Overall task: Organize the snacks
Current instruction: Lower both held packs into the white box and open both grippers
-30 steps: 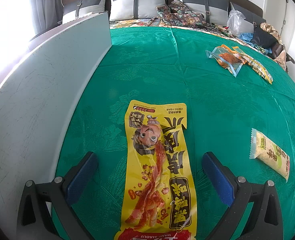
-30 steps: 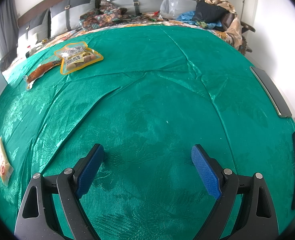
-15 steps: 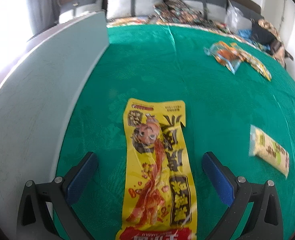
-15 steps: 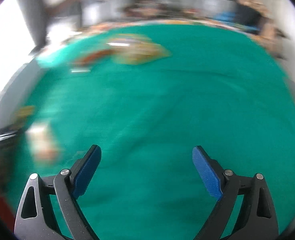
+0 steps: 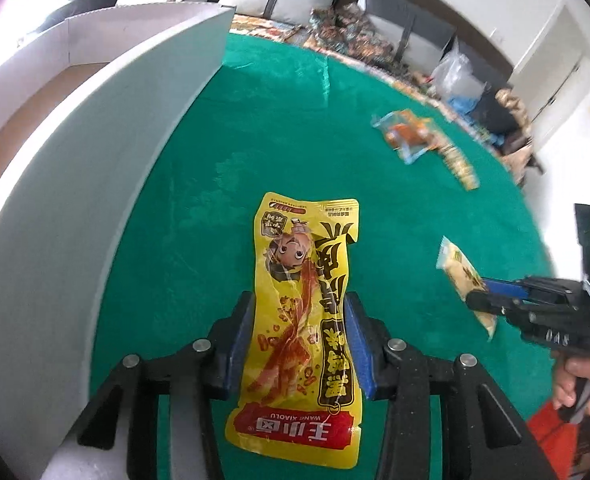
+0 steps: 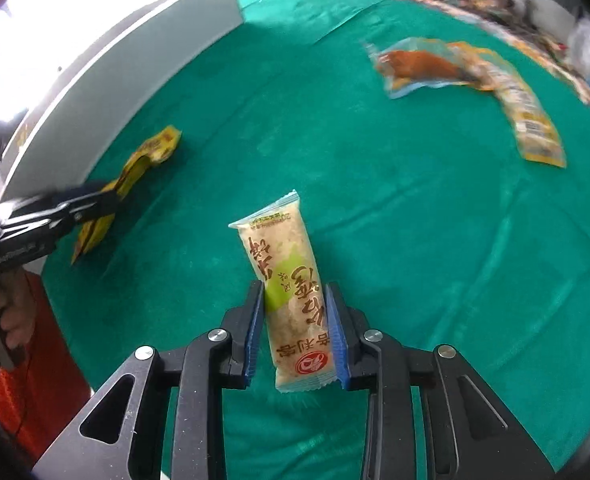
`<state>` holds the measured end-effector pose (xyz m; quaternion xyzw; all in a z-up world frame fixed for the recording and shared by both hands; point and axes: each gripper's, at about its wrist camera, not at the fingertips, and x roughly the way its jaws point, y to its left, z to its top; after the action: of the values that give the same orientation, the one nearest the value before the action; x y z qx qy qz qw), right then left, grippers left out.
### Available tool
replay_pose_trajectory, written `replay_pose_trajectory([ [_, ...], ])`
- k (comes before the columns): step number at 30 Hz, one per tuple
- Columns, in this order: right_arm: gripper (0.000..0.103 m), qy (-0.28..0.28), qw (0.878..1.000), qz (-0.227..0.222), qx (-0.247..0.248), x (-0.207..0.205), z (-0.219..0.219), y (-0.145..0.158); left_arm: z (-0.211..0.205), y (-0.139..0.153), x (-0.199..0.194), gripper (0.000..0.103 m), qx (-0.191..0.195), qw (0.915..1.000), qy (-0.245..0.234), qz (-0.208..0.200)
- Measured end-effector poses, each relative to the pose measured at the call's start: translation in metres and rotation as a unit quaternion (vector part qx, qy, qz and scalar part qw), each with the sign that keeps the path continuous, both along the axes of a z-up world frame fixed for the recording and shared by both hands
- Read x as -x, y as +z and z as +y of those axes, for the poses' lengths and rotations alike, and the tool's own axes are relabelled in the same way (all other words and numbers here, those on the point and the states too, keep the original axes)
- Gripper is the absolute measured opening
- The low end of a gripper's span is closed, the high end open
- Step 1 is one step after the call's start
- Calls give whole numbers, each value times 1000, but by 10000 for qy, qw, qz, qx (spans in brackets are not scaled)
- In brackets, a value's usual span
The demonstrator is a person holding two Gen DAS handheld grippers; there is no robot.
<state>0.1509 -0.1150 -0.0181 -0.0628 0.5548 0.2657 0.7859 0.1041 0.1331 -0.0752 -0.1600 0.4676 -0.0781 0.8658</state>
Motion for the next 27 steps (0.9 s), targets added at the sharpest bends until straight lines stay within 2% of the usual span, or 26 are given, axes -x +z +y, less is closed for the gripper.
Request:
replay_pose_trajectory([
  [3,31,-529,9973,69,-496,3,-17,17,-4,8,10,43,249,9996,-23,-89],
  [6,31,-761,9936,-41,-833,3,-17,40,4,31,23,43,705,9970,66,-311],
  [9,31,-691,9903,-255,-1176,5,-1,76,30,69,40,43,1119,9907,260,-729],
  [11,31,-553,9871,-385,-1452,8,15,102,61,96,52,43,1211,9859,497,-1038],
  [15,32,-4,9747,-542,-2167,12,87,155,130,123,72,43,933,9801,1172,-1303],
  [18,32,390,9644,-341,-2593,18,155,169,185,125,86,48,265,9751,1818,-1238],
  [19,32,499,9616,-256,-2688,20,179,169,200,120,88,57,41,9732,2021,-1099],
  [20,37,589,9590,-164,-2766,22,200,166,217,113,91,69,-164,9699,2249,-917],
  [21,40,653,9569,-29,-2831,24,220,159,229,108,94,75,-269,9671,2400,-794],
  [22,61,715,9547,138,-2884,24,232,152,239,102,99,81,-367,9636,2559,-678],
  [23,72,757,9524,427,-2923,24,248,140,248,97,106,81,-446,9600,2698,-599],
  [25,72,630,9521,631,-2925,24,255,125,258,92,124,81,-468,9559,2836,-596],
  [27,72,481,9525,629,-2941,28,244,112,256,89,134,84,-426,9540,2896,-653],
])
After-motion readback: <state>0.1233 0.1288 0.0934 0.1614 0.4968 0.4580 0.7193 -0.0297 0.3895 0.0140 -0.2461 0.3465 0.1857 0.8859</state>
